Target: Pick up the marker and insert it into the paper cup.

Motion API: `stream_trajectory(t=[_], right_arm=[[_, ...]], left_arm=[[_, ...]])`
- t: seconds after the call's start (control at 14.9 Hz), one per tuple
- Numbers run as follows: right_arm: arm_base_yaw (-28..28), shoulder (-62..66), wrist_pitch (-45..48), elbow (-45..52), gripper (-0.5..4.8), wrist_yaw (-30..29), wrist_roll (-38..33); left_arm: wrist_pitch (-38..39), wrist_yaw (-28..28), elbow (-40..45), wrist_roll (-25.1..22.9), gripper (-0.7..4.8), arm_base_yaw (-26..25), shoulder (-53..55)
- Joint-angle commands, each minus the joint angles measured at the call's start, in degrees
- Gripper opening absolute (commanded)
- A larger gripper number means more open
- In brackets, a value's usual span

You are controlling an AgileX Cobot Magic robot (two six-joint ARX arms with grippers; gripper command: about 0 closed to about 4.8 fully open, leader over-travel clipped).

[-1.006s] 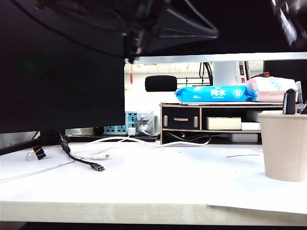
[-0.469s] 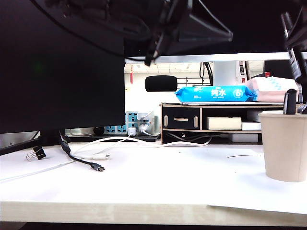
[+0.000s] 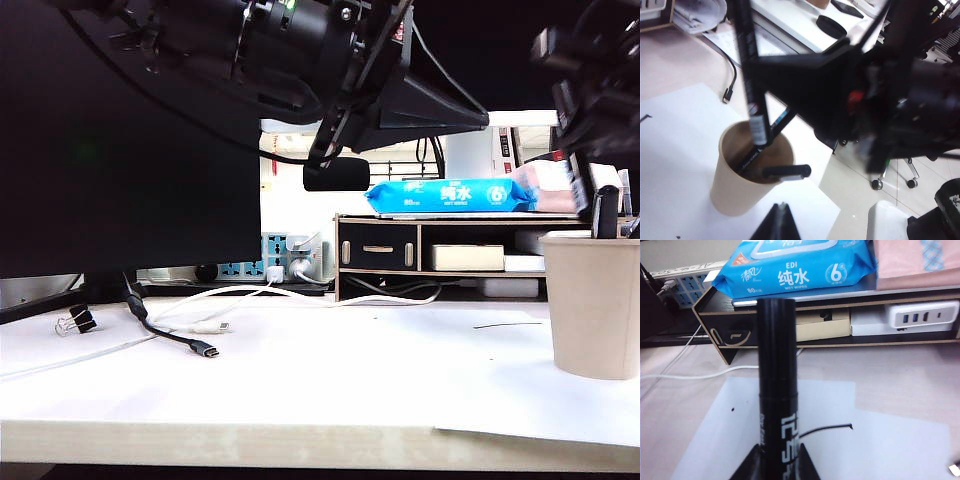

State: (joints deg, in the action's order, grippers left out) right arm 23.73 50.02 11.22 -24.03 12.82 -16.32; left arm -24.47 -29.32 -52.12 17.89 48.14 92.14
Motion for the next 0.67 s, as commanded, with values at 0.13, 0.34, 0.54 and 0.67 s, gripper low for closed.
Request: stream_trajectory(t=[0.13,0.34,0.54,0.67], right_arm=[[0.1,2.1,2.8,-0.3,0.53,-0.5,-2.1],[0.1,2.1,2.0,-0.3,0.53,-0.6,-2.1],[0.1,2.1,-0.3,-0.3,0.53,-0.9,-2.1],[0.1,2.2,-1.6,-0.3,0.53,-1.2,-2.1]], left_arm=[[-0.3,0.0,-0.1,1.0,-0.05,0.2,1.3],[-0.7,0.2,-0.1,1.0,-0.05,0.2,1.6],[-1.4,0.2,-0.1,1.0,-0.05,0.2,1.6],[-1.4,0.2,-0.1,1.0,-0.05,0.2,1.6]])
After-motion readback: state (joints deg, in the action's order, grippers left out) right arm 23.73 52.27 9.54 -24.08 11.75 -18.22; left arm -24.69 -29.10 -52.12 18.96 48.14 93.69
